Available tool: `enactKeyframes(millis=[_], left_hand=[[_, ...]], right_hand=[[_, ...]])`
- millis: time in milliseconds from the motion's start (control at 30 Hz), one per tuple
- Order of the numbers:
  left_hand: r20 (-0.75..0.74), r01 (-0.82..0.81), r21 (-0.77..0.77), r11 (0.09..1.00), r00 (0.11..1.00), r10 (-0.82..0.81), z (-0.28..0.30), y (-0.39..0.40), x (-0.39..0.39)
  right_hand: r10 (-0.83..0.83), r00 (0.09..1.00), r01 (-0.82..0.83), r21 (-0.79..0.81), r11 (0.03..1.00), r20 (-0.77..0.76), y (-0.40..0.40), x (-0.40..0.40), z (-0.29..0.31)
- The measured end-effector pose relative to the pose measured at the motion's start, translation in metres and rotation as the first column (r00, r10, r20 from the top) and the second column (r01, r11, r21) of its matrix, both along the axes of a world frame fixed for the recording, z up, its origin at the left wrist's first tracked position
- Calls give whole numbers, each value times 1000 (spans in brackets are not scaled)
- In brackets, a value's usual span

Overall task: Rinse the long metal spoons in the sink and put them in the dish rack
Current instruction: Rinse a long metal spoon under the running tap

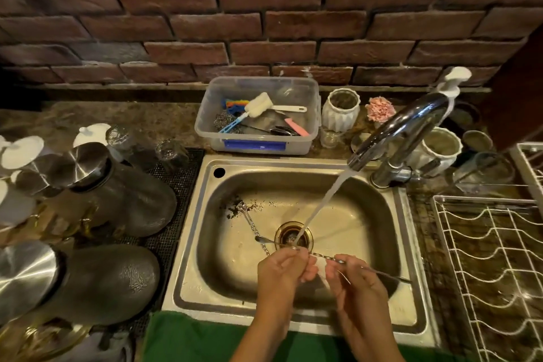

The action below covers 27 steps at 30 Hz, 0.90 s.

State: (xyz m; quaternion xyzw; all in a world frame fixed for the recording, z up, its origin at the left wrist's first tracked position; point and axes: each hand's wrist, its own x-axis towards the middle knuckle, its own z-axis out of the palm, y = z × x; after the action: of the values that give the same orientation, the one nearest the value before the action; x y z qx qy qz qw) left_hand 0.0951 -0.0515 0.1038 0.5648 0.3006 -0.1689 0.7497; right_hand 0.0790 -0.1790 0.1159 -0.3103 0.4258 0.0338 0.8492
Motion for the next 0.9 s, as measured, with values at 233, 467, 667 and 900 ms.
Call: enactKeyframes(millis=[233,467,667,900], left_hand=[[-52,-223,-62,973,974,220,3,14,35],[90,37,26,999,995,-40,3,-19,59],[34,-39,14,999,999,38,-6,-37,71],[15,-82,-64,995,996,83,-10,-40,75]], right_hand=[[-195,981,195,-35,980,-5,-35,-9,6],[-270,961,272,30,962,-59,-44,-4,7],[-289,952,295,53,954,-98,-49,1,8],[-296,946,307,68,949,-135,-52,2,3]])
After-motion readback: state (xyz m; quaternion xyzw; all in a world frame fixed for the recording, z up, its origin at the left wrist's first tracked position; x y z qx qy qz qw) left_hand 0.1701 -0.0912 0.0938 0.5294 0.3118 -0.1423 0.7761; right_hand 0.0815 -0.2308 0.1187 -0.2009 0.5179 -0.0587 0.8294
